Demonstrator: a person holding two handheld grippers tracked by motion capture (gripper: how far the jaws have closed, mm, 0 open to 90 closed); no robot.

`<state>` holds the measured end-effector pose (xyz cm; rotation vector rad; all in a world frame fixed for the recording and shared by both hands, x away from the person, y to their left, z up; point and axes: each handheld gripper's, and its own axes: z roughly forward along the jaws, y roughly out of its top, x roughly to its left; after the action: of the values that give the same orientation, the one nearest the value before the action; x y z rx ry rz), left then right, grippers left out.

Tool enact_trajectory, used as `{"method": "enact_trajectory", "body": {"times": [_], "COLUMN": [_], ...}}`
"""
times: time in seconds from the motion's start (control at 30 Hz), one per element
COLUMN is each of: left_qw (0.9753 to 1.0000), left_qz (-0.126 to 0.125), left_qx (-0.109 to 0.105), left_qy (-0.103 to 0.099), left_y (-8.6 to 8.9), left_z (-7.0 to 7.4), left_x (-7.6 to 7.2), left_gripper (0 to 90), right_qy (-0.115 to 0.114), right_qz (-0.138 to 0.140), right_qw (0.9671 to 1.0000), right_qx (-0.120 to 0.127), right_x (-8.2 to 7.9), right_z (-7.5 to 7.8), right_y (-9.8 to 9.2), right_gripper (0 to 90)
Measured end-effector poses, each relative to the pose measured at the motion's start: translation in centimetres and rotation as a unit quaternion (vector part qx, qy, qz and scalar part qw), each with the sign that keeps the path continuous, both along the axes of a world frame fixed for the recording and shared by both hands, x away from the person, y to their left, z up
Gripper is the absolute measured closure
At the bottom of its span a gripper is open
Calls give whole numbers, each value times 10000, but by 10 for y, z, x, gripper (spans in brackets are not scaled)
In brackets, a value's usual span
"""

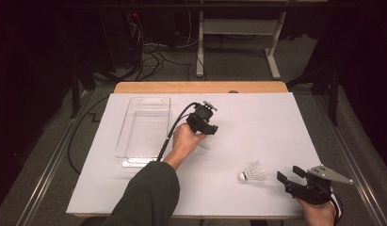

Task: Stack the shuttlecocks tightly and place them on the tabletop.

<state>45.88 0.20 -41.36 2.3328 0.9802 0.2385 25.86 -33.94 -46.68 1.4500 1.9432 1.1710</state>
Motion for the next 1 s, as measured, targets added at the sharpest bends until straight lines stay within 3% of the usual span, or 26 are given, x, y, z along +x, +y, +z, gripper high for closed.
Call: {"method": "enact_trajectory", "body": {"times": [0.27,0.6,1.0], "left_qw": [9999,9995,9996], "left_qz": [-44,-83,-56], "left_qx": [-154,-299,-260], "left_qy": [-26,83,67], "left_y": [4,9,18], "left_z": [9,14,17], "left_x": [-6,-12,-21], "left_gripper": [513,469,412], "right_qy": [-2,5,4], "right_qz": [-1,-8,-19], "right_qw": [10000,10000,10000], "right_qx": [-8,-14,-12], "right_x": [0,0,0], "right_z": [0,0,0], "right_y": [0,0,0], "right_gripper": [305,305,305]}}
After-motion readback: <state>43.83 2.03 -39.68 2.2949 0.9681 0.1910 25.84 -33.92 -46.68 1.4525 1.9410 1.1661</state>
